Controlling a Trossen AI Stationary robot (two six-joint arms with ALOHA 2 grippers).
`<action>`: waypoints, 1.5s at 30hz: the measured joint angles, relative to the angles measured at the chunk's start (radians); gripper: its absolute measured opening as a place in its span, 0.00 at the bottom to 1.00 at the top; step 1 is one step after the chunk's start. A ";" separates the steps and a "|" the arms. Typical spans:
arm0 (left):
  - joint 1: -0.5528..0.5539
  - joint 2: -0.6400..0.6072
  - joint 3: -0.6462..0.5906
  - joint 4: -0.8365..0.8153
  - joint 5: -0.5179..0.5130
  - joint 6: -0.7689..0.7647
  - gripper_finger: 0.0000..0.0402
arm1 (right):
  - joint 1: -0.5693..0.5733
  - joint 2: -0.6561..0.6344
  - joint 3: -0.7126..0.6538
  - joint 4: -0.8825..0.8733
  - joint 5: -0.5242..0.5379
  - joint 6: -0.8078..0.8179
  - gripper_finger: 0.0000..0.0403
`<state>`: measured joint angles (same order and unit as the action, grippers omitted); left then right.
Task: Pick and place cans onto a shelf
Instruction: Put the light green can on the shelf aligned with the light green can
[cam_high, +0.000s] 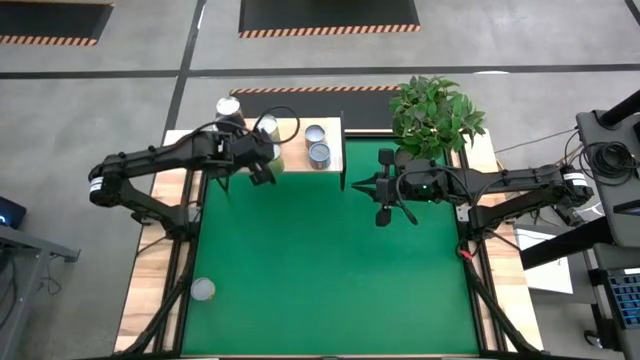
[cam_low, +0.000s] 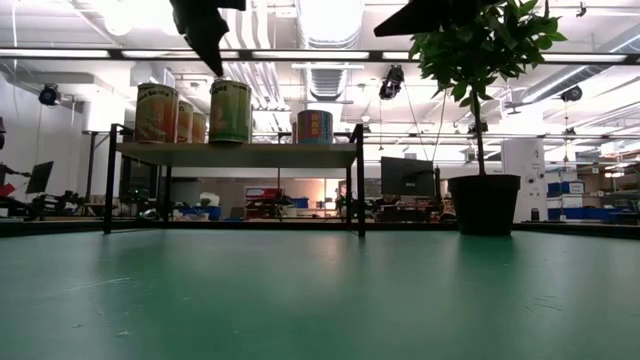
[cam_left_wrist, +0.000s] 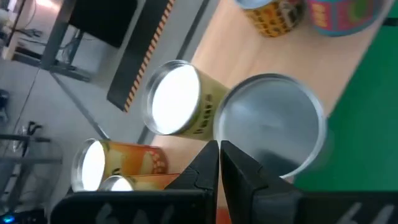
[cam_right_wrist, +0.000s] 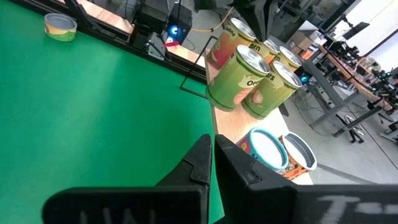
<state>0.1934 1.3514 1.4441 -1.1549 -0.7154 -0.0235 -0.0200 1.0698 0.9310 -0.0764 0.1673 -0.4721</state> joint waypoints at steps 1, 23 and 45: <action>-0.001 0.000 0.000 0.000 0.003 -0.004 0.00 | 0.000 0.000 0.000 -0.001 0.000 0.000 0.02; -0.009 0.021 -0.001 0.003 0.169 -0.130 0.00 | 0.000 0.000 0.000 -0.001 0.000 0.002 0.02; -0.010 0.021 -0.001 0.107 0.249 -0.090 0.00 | 0.000 0.000 0.000 -0.001 0.001 0.003 0.02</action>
<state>0.1839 1.3720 1.4433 -1.0484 -0.4660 -0.1139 -0.0197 1.0702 0.9310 -0.0772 0.1685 -0.4694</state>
